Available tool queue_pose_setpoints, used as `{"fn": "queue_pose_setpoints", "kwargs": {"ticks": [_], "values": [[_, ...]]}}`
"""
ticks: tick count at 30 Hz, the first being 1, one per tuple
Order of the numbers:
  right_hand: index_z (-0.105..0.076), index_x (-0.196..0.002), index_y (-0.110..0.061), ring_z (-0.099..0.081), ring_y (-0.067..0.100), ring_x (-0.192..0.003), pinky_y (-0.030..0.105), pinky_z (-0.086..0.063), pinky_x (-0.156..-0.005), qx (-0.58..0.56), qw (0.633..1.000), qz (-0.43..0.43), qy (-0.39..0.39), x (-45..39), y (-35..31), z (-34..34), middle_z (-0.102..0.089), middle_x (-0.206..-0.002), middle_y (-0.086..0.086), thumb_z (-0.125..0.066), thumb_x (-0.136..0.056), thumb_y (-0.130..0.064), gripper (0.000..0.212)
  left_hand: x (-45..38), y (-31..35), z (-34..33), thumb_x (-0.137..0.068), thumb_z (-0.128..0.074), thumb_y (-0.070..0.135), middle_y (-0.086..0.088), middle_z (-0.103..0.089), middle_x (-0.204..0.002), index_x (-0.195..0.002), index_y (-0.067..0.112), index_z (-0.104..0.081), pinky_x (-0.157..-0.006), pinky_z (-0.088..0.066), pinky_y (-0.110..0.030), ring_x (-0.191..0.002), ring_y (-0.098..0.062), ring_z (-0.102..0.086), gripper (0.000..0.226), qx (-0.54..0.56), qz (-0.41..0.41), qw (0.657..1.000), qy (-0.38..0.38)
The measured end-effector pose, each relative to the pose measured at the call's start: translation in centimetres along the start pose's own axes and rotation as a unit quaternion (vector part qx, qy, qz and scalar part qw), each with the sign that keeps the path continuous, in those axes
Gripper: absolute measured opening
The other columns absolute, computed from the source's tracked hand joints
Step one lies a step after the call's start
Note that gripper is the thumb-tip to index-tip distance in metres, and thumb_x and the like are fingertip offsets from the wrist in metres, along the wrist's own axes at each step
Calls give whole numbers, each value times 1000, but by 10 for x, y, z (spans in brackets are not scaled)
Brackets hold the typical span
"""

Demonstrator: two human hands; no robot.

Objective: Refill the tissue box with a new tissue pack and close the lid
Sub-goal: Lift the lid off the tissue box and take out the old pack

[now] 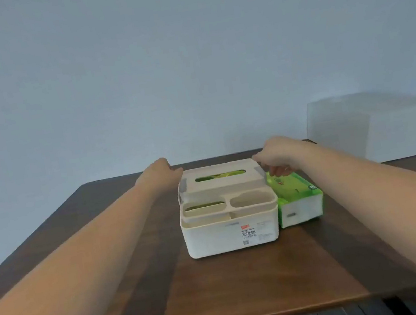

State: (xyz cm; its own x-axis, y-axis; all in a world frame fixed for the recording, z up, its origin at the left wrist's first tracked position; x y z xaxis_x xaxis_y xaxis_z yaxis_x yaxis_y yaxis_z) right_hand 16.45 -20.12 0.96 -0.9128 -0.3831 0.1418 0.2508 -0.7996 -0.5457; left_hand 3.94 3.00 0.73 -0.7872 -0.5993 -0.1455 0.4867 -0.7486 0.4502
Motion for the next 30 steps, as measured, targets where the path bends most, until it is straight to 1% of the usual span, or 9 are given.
{"fn": "queue_pose_setpoints", "kwargs": {"ticks": [5, 9, 13, 15, 17, 20, 23, 27, 30], "values": [[-56, -83, -2, -51, 23, -51, 25, -43, -52, 39, 999, -5, -17, 8, 1, -7, -60, -66, 13, -50, -91, -15, 16, 10, -1, -11, -92, -48, 38, -8, -61, -91, -103, 5, -60, -73, -45, -32, -77, -24, -54, 37, 41, 4, 997, -68], [-60, -65, -2, -48, 25, -56, 26, -40, -52, 51, 999, -12, -8, 10, 0, -10, -58, -66, 13, -59, -76, 2, 12, 12, -3, -16, -85, -51, 22, -5, -48, -71, -75, 10, -48, -65, -38, -31, -62, -23, -42, 16, 91, 21, 992, -86], [-59, -67, 0, -42, 22, -51, 24, -32, -46, 34, 999, -5, 17, 14, -5, -6, -52, -64, 14, -49, -80, 4, 17, 7, -4, -10, -85, -52, 16, -5, -51, -72, -71, 11, -50, -61, -39, -28, -68, -24, -47, 14, 118, 27, 991, -54], [-55, -63, 0, -40, 21, -48, 24, -31, -47, 18, 999, 6, 45, 16, -13, -1, -49, -59, 13, -45, -83, 2, 22, 3, -6, 0, -85, -50, 15, -4, -47, -69, -68, 13, -46, -57, -36, -28, -65, -23, -44, 18, 141, 27, 989, -25], [-50, -59, -3, -39, 19, -44, 21, -30, -44, -7, 998, 20, 62, 17, -26, 3, -47, -55, 12, -42, -84, 1, 27, 0, -10, 14, -85, -49, 14, -4, -46, -69, -66, 13, -45, -60, -36, -28, -64, -23, -43, 19, 162, 30, 986, 5], [-52, -56, -4, -40, 20, -46, 22, -32, -46, -21, 997, 41, 69, 20, -50, 2, -49, -56, 12, -43, -85, 0, 31, -5, -27, 30, -80, -50, 10, -6, -46, -66, -64, 12, -46, -57, -34, -28, -62, -26, -42, 17, 195, 43, 979, 39], [-54, -48, -4, -41, 22, -49, 23, -34, -49, 16, 996, 70, 58, 28, -81, -8, -50, -56, 11, -48, -80, 1, 33, -5, -56, 42, -75, -52, 7, -8, -48, -66, -62, 11, -47, -55, -32, -27, -60, -26, -41, 14, 200, 68, 976, 52], [-47, -54, -5, -39, 21, -47, 24, -29, -46, 70, 991, 108, 37, 39, -122, -30, -47, -55, 10, -42, -86, -1, 33, -4, -100, 48, -74, -53, 7, -6, -49, -69, -62, 11, -48, -61, -35, -28, -62, -24, -42, 14, 179, 104, 977, 52], [-48, -56, -6, -40, 22, -49, 27, -33, -52, 112, 985, 127, 14, 41, -147, -53, -48, -57, 9, -41, -89, -4, 35, -2, -132, 49, -71, -52, 6, -8, -56, -76, -70, 9, -53, -62, -39, -29, -63, -24, -47, 3, 161, 132, 977, 53]]}}
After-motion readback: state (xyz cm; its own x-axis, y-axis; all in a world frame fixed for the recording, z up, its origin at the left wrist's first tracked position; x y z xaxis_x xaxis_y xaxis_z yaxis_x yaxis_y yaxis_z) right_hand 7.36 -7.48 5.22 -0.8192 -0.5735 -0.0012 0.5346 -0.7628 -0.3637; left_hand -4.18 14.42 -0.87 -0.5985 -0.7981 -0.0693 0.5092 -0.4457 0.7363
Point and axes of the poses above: each hand's wrist, its own x-axis away from the middle knuckle, its own z-axis out of the back of the hand, y = z × x, the point moved 5 cm from there along -x, towards the middle knuckle
